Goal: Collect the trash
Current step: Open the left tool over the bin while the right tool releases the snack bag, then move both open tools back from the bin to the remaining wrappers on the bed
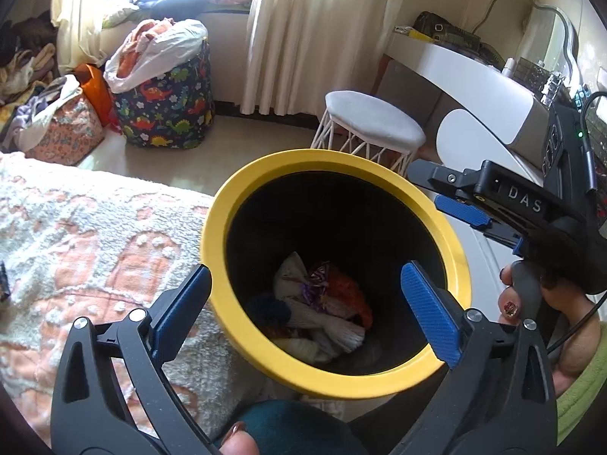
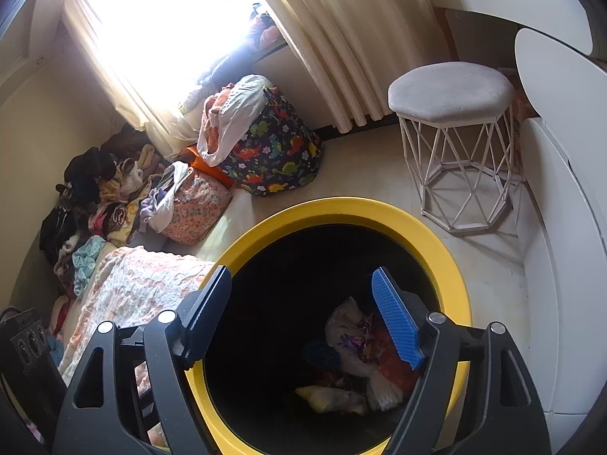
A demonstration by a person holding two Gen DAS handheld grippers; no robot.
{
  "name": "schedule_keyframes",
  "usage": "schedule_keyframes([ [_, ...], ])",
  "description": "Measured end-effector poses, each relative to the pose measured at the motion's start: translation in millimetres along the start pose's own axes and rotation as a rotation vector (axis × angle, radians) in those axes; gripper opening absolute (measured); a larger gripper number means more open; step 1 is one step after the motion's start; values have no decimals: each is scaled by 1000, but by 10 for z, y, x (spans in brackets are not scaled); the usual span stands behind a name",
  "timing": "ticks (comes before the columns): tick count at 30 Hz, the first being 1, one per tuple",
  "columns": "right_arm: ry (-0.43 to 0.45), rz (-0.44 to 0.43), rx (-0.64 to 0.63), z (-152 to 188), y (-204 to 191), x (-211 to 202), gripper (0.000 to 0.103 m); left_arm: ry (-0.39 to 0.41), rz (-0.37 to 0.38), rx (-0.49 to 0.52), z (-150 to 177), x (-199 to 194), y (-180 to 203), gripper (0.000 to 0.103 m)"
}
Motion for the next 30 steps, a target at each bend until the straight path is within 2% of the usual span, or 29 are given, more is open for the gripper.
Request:
schedule_keyframes([
  [9,24,-18,-54,-36,-172,-61,80,20,-57,-2,39,-171,-109,92],
  [17,38,-35,-111,-20,-406,-89,82,58,-123,-37,89,-416,-356,92],
  [30,-21,-112,-262,334,-1117,57,83,96,-243,-122,220,-830,-939,92],
])
Point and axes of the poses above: each gripper's, at about its wrist camera, not at the fingertips, and x roughly the way its jaws point, y to its right, z to its underside, the point moved 6 cm from there along x, roughly the way its jaws point, and after that the axes turned 6 degrees about x, right-handed, at the moved point
